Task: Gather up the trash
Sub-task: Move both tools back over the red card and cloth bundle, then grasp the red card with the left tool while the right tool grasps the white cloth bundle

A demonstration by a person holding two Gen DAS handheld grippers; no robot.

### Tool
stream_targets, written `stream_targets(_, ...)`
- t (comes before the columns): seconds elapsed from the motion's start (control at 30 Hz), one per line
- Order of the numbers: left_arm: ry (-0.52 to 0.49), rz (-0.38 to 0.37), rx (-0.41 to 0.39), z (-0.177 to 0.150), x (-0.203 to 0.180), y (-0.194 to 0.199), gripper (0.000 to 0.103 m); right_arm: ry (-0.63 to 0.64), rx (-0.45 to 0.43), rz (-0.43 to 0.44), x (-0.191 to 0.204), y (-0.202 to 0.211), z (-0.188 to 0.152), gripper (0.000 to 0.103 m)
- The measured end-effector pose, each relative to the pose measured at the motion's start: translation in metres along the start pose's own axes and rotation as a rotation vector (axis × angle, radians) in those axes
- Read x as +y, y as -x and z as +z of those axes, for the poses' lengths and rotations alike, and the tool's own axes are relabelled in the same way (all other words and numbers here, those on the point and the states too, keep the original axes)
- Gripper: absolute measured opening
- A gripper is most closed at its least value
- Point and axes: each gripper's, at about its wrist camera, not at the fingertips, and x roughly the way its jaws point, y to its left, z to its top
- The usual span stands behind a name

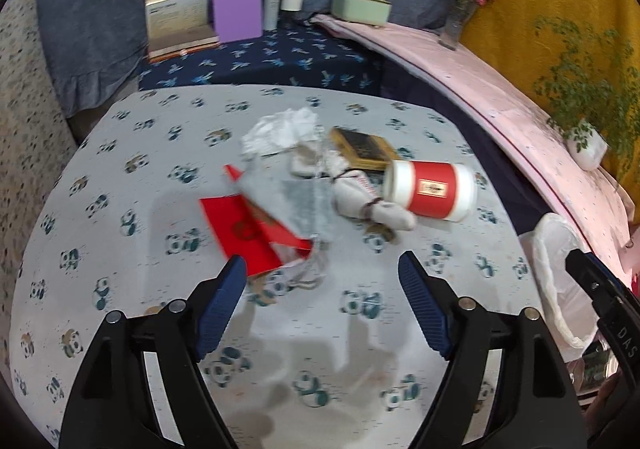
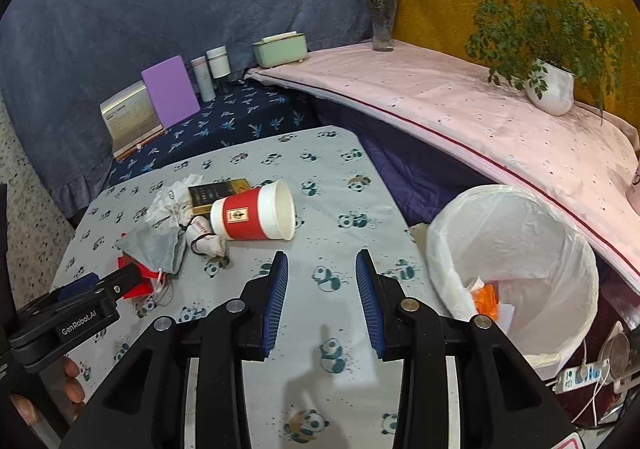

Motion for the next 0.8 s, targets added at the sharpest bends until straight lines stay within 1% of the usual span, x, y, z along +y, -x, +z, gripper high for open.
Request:
stream_targets(0.17, 0.051, 0.032, 0.011, 0.002, 0.030, -0.005, 0.074, 0.023, 0.021, 0.035, 0.022, -0.012, -0.001, 0.035)
stream_targets(0.3, 0.071, 0.045, 0.025, 0.003, 0.043, -0.013, 0.074, 0.047, 0.042, 0.058, 0.040, -0.023, -0.003, 0.035)
stream_targets(0.4, 0.079, 0.051, 0.042, 0.002, 0.049, -0.021, 0.074, 0.065, 0.057, 0.072, 0.050, -0.031, -0.005, 0.035)
stream_targets(0.63, 0.092, 0.028, 0.069, 0.007, 0.051, -0.037, 0.074, 0.086, 0.088, 0.092, 0.065, -0.049, -0.006, 0.035)
stream_targets(0.7, 0.091, 0.011, 0.071, 0.010, 0.049, -0.042, 0.068, 0.091, 0.094, 0.097, 0.068, -0.054, -0.005, 0.035)
stream_targets(0.8, 0.081, -0.007, 0.090, 0.014, 0.045, -0.050, 0.056, 0.092, 0.106, 0.109, 0.073, -0.063, -0.003, 0.035)
